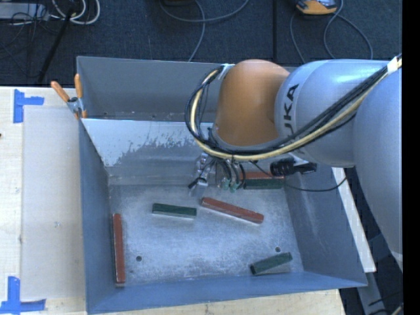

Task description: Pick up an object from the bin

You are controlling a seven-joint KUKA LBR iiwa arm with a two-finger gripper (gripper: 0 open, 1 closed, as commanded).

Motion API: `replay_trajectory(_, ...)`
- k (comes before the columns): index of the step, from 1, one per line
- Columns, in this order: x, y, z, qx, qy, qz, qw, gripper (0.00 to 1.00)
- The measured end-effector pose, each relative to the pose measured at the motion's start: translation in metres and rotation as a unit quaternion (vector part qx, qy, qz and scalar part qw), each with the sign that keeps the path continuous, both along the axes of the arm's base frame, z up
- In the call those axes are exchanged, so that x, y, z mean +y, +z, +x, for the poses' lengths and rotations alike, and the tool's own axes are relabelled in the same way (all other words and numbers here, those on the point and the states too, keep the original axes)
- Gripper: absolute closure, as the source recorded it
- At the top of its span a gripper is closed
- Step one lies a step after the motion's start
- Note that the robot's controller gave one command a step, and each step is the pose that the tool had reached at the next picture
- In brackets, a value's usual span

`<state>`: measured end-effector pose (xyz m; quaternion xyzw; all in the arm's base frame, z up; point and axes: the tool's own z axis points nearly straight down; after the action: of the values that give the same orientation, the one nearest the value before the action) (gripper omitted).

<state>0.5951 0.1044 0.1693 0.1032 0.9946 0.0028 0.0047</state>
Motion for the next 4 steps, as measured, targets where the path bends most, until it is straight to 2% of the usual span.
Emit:
replay_trajectory(1, 0.010, 0.051, -0.041, 0.0026, 0.229, -0.003, 0.9734, 1.00)
replay_trajectory(2, 0.030, -0.025, -0.112, 0.0110, 0.239, -0.002, 0.9710, 1.00)
replay_trajectory(3, 0.029, -0.021, -0.108, 0.0053, 0.237, -0.003, 0.9715, 0.00)
replay_trajectory(4, -0.037, -0.100, -0.054, 0.0029, 0.325, -0.004, 0.9458, 0.00)
